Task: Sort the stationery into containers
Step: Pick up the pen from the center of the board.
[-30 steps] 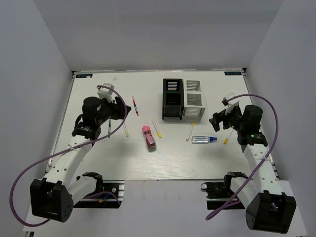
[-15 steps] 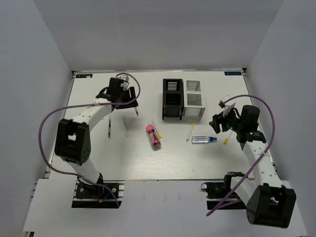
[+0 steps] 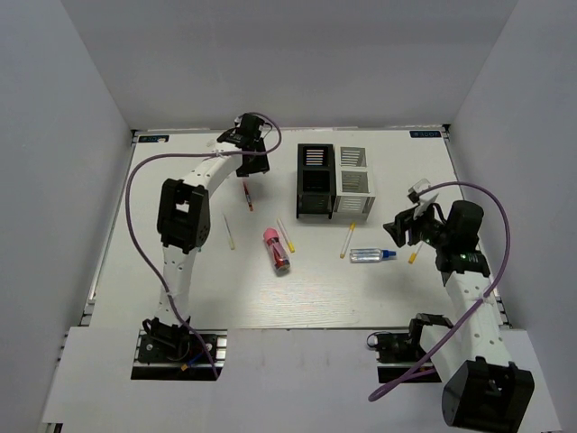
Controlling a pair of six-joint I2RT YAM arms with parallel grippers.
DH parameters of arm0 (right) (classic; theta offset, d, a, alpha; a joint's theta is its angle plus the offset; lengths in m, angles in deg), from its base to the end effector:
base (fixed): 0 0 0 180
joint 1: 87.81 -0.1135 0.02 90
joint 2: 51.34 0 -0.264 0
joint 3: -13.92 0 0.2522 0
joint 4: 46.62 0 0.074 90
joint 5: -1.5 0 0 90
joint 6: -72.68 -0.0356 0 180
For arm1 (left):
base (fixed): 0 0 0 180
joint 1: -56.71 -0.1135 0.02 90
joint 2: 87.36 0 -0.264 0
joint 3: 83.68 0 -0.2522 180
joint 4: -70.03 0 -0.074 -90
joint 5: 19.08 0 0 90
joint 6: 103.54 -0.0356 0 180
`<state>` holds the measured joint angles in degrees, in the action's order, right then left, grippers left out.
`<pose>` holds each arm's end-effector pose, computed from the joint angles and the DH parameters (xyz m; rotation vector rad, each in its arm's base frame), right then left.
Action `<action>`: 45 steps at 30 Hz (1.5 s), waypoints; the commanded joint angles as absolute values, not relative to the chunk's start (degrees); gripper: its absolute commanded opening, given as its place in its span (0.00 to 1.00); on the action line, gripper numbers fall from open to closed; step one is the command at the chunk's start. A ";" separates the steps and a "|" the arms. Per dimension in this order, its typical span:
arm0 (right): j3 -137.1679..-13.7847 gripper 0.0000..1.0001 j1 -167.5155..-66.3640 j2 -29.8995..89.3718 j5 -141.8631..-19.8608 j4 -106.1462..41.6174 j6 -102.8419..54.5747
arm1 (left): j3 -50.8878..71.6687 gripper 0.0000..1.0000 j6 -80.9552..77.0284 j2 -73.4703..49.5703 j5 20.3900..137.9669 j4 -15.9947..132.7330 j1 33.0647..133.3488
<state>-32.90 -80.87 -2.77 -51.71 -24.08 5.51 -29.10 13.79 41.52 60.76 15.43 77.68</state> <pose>0.1920 -0.0019 0.2616 -0.6578 1.8008 0.2915 0.4646 -0.1713 0.2113 -0.2071 2.5538 -0.0921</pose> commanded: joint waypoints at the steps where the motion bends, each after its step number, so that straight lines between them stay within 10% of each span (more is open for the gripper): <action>1: -31.75 0.64 -79.90 -5.45 -48.25 -26.79 4.04 | -37.66 0.61 16.33 44.63 57.82 5.39 76.40; 29: -30.52 0.64 -77.09 -5.99 -43.86 -26.97 3.60 | -36.00 0.50 14.76 49.58 59.40 4.41 75.87; 39: -30.69 0.64 -76.56 -5.99 -43.06 -26.62 3.42 | -34.95 0.04 13.62 49.58 59.93 3.89 75.87; 45: -30.43 0.64 -76.39 -5.73 -42.19 -26.36 3.86 | -34.95 0.00 11.60 43.35 60.27 6.94 76.48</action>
<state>-30.80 -76.85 -5.50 -44.12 -25.35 4.05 -35.63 13.31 50.00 59.30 5.17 75.91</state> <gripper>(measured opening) 0.638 0.202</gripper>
